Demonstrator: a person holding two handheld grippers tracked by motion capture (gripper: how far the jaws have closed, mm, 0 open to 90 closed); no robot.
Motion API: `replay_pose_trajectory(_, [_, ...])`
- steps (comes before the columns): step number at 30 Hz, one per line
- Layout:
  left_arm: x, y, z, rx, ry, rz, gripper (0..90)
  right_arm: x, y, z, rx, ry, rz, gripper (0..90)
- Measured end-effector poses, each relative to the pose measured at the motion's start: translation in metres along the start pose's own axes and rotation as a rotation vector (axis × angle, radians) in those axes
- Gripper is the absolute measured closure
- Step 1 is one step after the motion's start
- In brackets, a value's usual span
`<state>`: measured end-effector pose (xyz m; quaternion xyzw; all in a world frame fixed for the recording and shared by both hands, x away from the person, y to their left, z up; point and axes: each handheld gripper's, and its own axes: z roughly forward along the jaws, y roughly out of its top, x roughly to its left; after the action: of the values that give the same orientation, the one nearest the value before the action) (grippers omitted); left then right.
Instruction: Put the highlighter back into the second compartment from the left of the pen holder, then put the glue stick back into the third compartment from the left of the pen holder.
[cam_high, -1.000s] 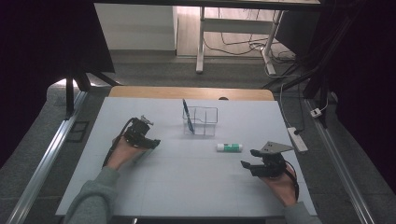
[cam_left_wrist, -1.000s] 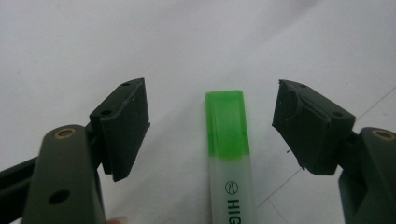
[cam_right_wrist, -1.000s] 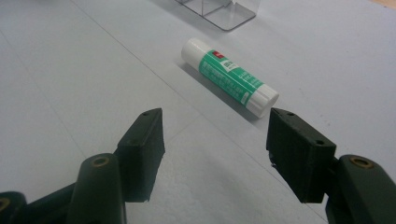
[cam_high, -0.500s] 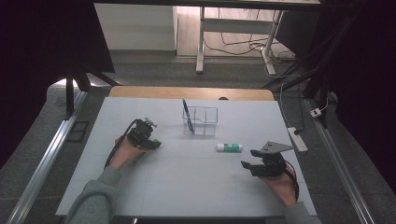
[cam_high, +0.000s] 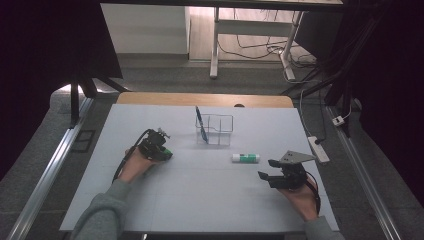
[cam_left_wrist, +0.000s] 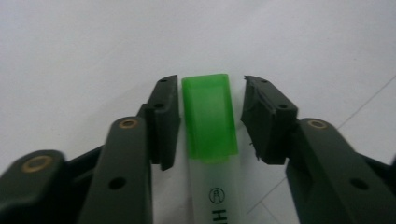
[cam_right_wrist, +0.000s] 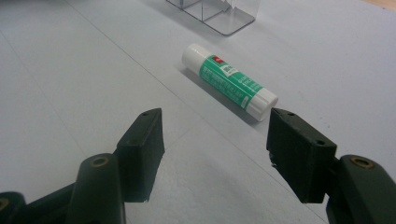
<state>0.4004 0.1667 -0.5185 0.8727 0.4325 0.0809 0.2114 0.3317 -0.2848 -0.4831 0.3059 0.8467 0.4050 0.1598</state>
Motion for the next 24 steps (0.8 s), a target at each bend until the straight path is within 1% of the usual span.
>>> replay_pose_trajectory(5, [-0.001, 0.000, -0.001, 0.009, 0.006, -0.012, 65.3, 0.000, 0.000, 0.000, 0.005, -0.006, 0.000, 36.2])
replay_pose_trajectory(15, [-0.003, 0.000, -0.001, 0.005, 0.021, 0.004, 66.5, 0.001, 0.000, 0.000, 0.008, -0.013, -0.006, 36.2])
replay_pose_trajectory(17, [-0.004, 0.000, -0.002, 0.004, 0.031, 0.010, 66.5, 0.000, 0.000, 0.000, 0.006, -0.012, -0.003, 36.2])
replay_pose_trajectory(19, [-0.003, 0.000, -0.006, -0.013, 0.034, 0.007, 66.6, -0.001, 0.000, -0.001, 0.008, -0.013, -0.001, 36.2])
replay_pose_trajectory(24, [-0.001, -0.002, -0.018, -0.073, 0.013, -0.005, 66.6, -0.002, -0.001, -0.001, 0.005, -0.014, 0.004, 36.2])
